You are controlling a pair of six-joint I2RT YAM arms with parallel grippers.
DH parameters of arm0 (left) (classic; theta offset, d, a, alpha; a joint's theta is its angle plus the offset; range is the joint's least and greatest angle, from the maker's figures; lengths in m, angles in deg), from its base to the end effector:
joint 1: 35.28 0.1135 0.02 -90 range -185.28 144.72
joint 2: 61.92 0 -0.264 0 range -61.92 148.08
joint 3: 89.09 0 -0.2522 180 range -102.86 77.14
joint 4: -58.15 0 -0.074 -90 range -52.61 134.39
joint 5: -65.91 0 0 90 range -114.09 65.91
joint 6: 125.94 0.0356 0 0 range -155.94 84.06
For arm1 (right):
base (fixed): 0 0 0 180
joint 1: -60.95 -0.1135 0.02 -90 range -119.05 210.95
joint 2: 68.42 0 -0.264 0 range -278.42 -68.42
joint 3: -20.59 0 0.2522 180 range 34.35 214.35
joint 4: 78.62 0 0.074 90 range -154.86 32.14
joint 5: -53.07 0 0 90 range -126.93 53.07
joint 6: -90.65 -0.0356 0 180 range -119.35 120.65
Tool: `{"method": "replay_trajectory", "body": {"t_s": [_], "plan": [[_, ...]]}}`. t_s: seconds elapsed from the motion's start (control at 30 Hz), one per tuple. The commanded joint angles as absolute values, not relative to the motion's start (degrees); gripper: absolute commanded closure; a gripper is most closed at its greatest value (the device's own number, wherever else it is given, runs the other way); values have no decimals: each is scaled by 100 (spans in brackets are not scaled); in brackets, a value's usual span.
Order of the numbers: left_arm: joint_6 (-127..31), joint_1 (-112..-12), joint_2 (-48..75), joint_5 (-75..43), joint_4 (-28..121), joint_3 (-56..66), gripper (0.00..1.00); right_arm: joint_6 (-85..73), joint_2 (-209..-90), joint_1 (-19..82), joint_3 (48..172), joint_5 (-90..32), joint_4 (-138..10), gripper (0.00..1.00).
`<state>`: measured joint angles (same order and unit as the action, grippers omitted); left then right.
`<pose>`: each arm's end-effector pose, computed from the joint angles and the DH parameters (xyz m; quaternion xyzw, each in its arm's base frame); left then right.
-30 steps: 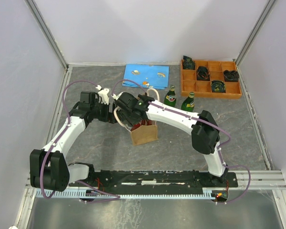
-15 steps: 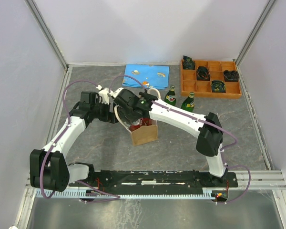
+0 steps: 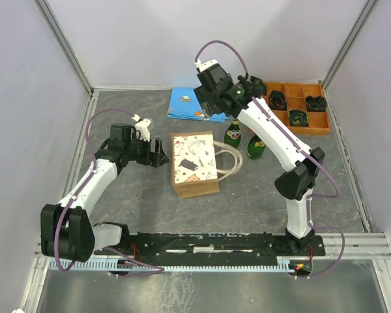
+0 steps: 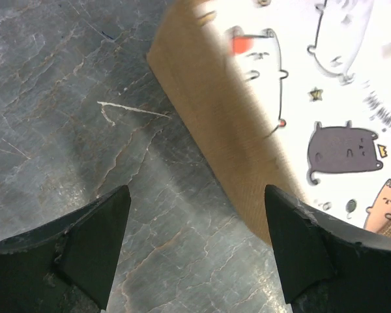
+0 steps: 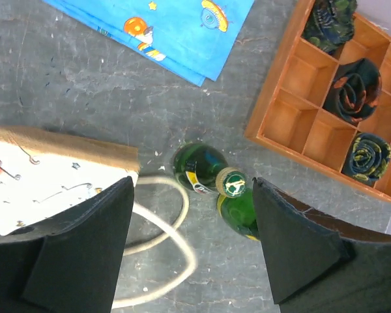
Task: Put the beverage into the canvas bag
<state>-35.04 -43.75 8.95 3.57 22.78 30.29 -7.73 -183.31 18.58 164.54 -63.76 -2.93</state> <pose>0.2502 -0.0540 0.2426 0.1634 0.8887 -0.2451 0.3513 0.3242 0.2740 0.3986 -0.1822 0.8895 -0.0408 0.4171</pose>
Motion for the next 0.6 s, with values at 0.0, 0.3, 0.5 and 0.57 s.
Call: {"method": "replay_trajectory", "body": {"t_s": [0.0,0.3,0.5,0.57], "plan": [[-3403,-4395,890,562,2495,3025,10,-1044,-17833,1751,16166,-6127,-757,20],[-3420,-4400,808,527,2455,3029,10,-1545,-17503,1516,15093,-6006,-1020,20],[-3569,-4408,778,561,2330,2519,10,-2024,-16963,1544,14852,-6139,-638,20],[-3514,-4518,784,475,2228,2207,10,-2203,-16669,1586,14579,-6189,-558,20]]}}
